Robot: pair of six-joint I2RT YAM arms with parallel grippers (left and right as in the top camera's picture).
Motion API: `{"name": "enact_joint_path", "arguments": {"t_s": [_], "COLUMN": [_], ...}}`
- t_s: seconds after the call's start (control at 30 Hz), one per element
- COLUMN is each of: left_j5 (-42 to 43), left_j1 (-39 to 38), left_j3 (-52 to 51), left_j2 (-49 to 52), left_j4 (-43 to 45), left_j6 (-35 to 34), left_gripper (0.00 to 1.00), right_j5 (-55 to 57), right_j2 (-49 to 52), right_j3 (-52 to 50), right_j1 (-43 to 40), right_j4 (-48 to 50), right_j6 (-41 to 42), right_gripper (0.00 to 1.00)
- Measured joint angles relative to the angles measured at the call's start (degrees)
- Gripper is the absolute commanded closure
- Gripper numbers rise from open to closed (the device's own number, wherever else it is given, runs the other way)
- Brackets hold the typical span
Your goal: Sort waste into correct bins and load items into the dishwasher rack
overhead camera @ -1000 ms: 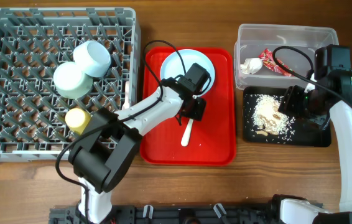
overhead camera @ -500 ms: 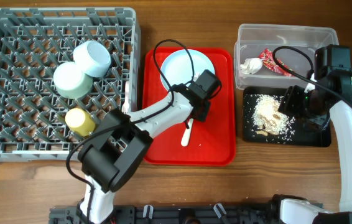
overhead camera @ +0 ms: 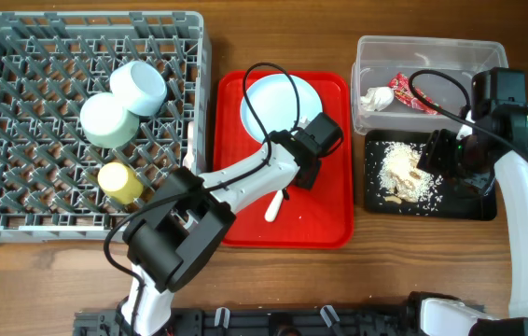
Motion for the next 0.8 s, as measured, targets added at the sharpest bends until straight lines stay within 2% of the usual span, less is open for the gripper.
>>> {"name": "enact_joint_path", "arguments": {"t_s": [0.2, 0.43, 0.5, 0.53, 0.63, 0.8], "left_j5": [0.00, 0.00, -0.02, -0.02, 0.00, 2.45], "left_j1": [0.00, 0.20, 1.07, 1.51, 2.43, 2.71], "left_j3": [-1.07, -1.09, -1.09, -1.09, -1.31, -6.38], "left_j2": [-1.90, -6.08, -8.66, -9.68, -10.29, -10.29], "left_j4": [-4.28, -4.94, -5.05, -5.14, -7.69, -9.84], "left_j6": [0.04, 0.04, 0.04, 0.04, 0.02, 0.07], "left_gripper": [0.78, 0.76, 0.69, 0.69, 0.53, 0.46], "right_j5": [0.00, 0.00, 0.00, 0.00, 0.00, 0.00], "right_j2": [0.00, 0.00, 0.00, 0.00, 0.00, 0.00], "right_j3": [0.00, 0.00, 0.00, 0.00, 0.00, 0.00], "right_j1": [0.00, 0.00, 0.00, 0.00, 0.00, 0.00], "right_j4": [-0.17, -0.42, -0.44, -0.46, -0.61, -0.63], "right_j6": [-0.20, -0.20, -0.20, -0.20, -0.20, -0.20], "right_gripper": [0.31, 0.31, 0.31, 0.31, 0.31, 0.31]}}
